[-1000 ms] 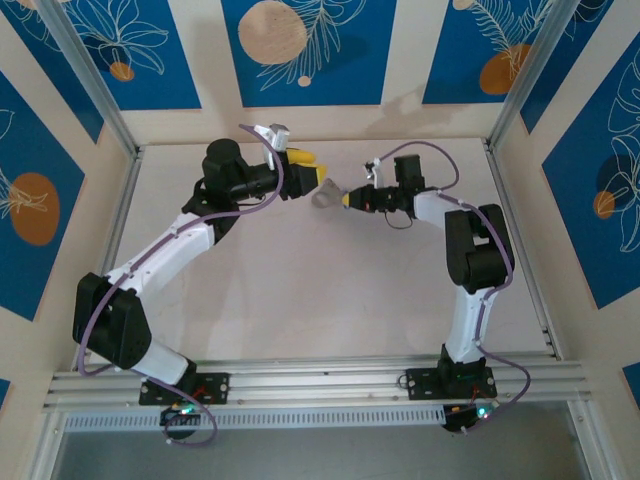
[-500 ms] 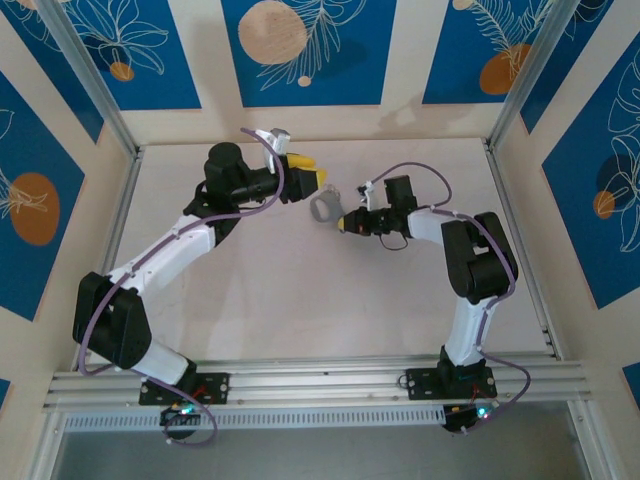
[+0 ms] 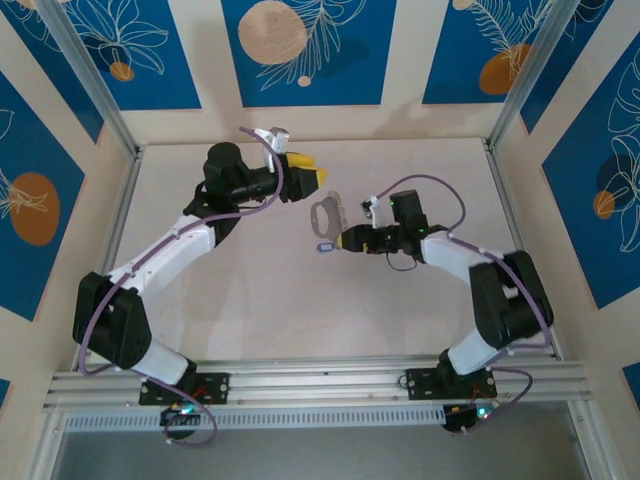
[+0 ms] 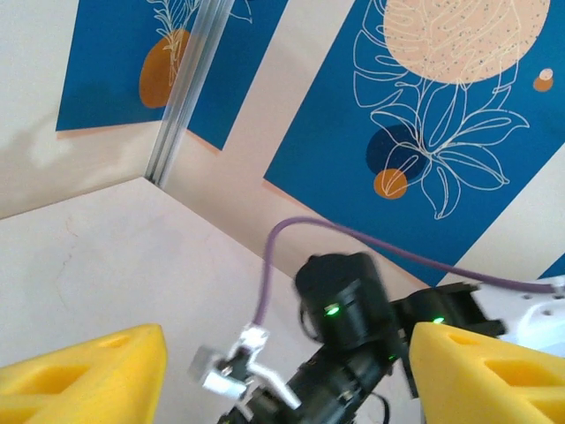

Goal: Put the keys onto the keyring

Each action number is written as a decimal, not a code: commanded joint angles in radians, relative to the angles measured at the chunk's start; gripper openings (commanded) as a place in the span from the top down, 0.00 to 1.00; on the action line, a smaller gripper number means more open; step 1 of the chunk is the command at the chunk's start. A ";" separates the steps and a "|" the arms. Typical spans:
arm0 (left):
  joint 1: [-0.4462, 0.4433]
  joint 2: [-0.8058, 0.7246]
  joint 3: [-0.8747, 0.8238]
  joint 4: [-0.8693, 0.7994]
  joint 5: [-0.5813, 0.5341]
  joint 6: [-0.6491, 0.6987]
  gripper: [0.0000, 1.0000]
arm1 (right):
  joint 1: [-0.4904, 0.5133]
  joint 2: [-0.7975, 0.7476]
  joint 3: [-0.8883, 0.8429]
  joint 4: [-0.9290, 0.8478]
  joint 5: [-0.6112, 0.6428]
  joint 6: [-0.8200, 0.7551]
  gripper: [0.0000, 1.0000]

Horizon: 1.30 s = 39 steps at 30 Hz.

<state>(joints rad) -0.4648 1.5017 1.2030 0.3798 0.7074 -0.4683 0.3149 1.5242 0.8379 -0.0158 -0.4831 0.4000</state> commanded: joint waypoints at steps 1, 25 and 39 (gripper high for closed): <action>0.010 -0.018 -0.017 0.019 0.019 -0.006 0.18 | -0.016 -0.142 -0.001 -0.093 0.032 -0.025 0.32; 0.097 -0.549 -0.534 -0.045 -0.894 0.411 0.00 | -0.207 -0.490 -0.022 -0.020 0.750 -0.006 0.01; 0.340 -0.274 -0.893 0.348 -0.838 0.511 0.00 | -0.251 -0.330 -0.232 0.245 0.985 -0.198 0.01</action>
<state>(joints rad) -0.1539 1.1645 0.3309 0.5869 -0.1711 0.0105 0.0750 1.1896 0.6327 0.0818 0.4381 0.2489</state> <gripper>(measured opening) 0.997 0.993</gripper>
